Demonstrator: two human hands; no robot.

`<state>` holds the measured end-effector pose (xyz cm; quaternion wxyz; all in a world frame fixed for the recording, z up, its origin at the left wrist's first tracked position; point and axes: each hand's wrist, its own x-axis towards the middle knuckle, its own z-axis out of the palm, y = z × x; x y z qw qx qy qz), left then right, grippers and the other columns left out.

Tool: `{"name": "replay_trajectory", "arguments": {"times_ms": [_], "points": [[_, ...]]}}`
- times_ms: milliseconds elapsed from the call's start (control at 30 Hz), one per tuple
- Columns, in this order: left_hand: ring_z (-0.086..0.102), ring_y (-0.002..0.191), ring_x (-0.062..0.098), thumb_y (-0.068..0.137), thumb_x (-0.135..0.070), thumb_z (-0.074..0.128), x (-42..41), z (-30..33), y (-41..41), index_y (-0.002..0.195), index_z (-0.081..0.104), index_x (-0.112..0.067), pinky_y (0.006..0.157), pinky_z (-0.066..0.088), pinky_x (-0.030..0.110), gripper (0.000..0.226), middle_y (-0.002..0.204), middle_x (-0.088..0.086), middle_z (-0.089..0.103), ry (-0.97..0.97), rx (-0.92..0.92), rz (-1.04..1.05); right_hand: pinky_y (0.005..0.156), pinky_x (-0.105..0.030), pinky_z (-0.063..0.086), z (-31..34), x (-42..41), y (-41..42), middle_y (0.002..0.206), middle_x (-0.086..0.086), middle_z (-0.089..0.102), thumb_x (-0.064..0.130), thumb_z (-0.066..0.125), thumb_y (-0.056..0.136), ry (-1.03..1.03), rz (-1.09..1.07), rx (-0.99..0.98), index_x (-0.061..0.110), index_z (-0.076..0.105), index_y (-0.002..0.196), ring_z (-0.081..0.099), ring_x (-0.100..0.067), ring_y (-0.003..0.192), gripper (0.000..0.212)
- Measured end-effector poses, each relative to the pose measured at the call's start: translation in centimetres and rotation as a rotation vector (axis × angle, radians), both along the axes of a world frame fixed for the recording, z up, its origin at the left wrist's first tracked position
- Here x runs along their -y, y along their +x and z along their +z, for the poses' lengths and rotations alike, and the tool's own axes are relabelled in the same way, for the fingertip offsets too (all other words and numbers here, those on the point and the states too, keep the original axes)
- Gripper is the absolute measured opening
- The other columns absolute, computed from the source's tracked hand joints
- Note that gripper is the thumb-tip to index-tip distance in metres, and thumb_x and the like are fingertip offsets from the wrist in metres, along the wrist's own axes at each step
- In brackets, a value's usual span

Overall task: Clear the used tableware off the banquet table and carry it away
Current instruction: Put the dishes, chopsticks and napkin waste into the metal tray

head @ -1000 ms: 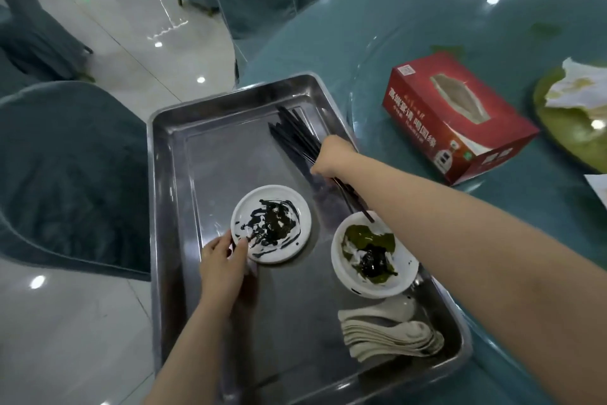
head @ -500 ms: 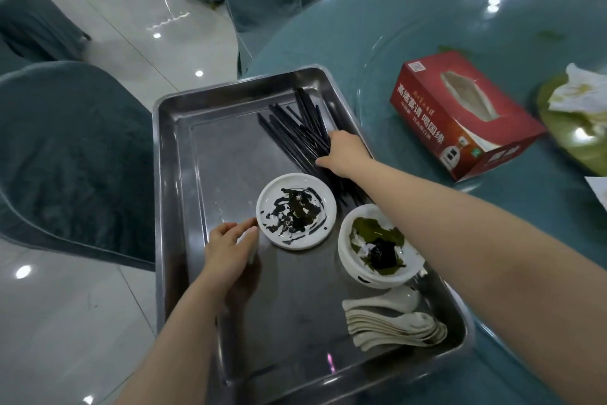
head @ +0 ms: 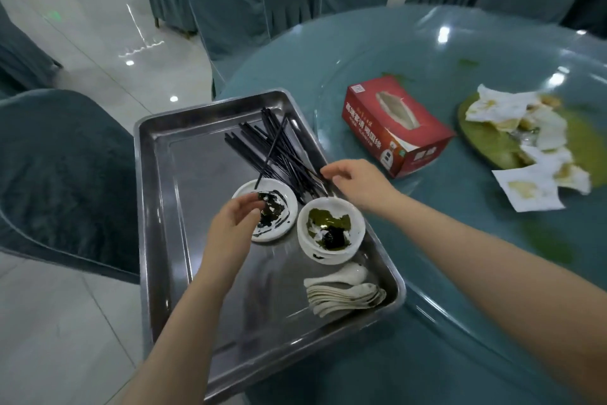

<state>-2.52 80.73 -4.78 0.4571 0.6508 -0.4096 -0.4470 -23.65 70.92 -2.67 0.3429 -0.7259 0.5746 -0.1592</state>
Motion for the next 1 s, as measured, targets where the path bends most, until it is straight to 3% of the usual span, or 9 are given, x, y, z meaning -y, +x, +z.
{"name": "replay_trajectory", "arguments": {"times_ms": [133, 233, 367, 567, 767, 867, 933, 1000], "points": [[0.065, 0.09, -0.003, 0.094, -0.01, 0.053, -1.4, 2.7, -4.3, 0.106, 0.062, -0.031, 0.069, 0.046, 0.009, 0.026, 0.099, -0.012, 0.072, -0.035, -0.044, -0.098, 0.091, -0.019, 0.041, 1.7, -4.2, -4.6, 0.116, 0.01, 0.067, 0.013, 0.053, 0.093, 0.004, -0.049, 0.079, 0.022, 0.066, 0.118, 0.058, -0.001, 0.102, 0.03], [0.066, 0.092, -0.001, 0.095, -0.011, 0.052, -2.8, 4.6, -7.9, 0.104, 0.061, -0.033, 0.081, 0.049, 0.02, 0.026, 0.098, -0.014, 0.073, -0.051, -0.064, -0.174, 0.094, -0.021, 0.044, 2.8, -7.9, -8.8, 0.104, 0.017, 0.066, 0.011, 0.053, 0.094, 0.017, -0.153, 0.201, 0.023, 0.068, 0.114, 0.061, -0.002, 0.103, 0.028], [0.065, 0.104, 0.015, 0.095, -0.008, 0.051, -5.7, 6.4, -14.0, 0.107, 0.061, -0.028, 0.093, 0.049, 0.035, 0.025, 0.104, -0.004, 0.072, -0.056, -0.117, -0.216, 0.095, -0.028, 0.048, 3.8, -13.9, -14.4, 0.101, 0.004, 0.069, 0.002, 0.051, 0.094, 0.034, -0.273, 0.367, 0.019, 0.067, 0.107, 0.064, -0.013, 0.103, 0.027], [0.061, 0.089, 0.012, 0.097, -0.002, 0.047, -11.6, 8.0, -25.4, 0.118, 0.056, -0.013, 0.074, 0.043, 0.025, 0.026, 0.109, 0.005, 0.067, -0.092, -0.19, -0.386, 0.078, -0.012, 0.048, 4.6, -25.2, -25.4, 0.095, 0.003, 0.071, -0.003, 0.049, 0.094, 0.005, -0.441, 0.504, 0.022, 0.064, 0.099, 0.066, -0.008, 0.086, 0.03], [0.065, 0.093, 0.01, 0.097, -0.006, 0.047, -17.4, 7.2, -37.0, 0.108, 0.06, -0.023, 0.085, 0.048, 0.026, 0.024, 0.105, -0.002, 0.07, -0.051, -0.277, -0.558, 0.073, -0.012, 0.05, 3.0, -38.4, -37.2, 0.096, -0.006, 0.071, -0.009, 0.045, 0.094, -0.029, -0.751, 0.594, 0.012, 0.063, 0.104, 0.067, -0.01, 0.081, 0.029], [0.067, 0.095, 0.011, 0.097, -0.006, 0.047, -20.0, 6.2, -42.0, 0.105, 0.061, -0.026, 0.087, 0.049, 0.029, 0.026, 0.105, -0.002, 0.071, -0.016, -0.292, -0.659, 0.079, -0.019, 0.052, 1.7, -44.5, -41.5, 0.095, -0.005, 0.072, -0.006, 0.05, 0.093, -0.052, -0.928, 0.59, 0.013, 0.063, 0.105, 0.068, -0.011, 0.082, 0.025], [0.067, 0.099, 0.014, 0.097, -0.007, 0.047, -21.4, 5.5, -44.8, 0.105, 0.061, -0.027, 0.09, 0.049, 0.031, 0.026, 0.105, -0.002, 0.071, 0.005, -0.302, -0.732, 0.076, -0.021, 0.053, 1.1, -47.9, -43.7, 0.086, -0.003, 0.073, -0.002, 0.056, 0.091, -0.084, -1.053, 0.571, 0.013, 0.064, 0.097, 0.068, -0.015, 0.078, 0.018], [0.067, 0.101, 0.016, 0.097, -0.008, 0.047, -22.6, 4.9, -47.1, 0.107, 0.061, -0.025, 0.091, 0.049, 0.033, 0.024, 0.105, -0.003, 0.072, 0.023, -0.304, -0.793, 0.059, -0.019, 0.049, 0.5, -50.8, -45.5, 0.062, 0.005, 0.065, 0.004, 0.065, 0.087, -0.135, -1.209, 0.513, 0.011, 0.06, 0.075, 0.06, -0.013, 0.06, 0.015]]}}
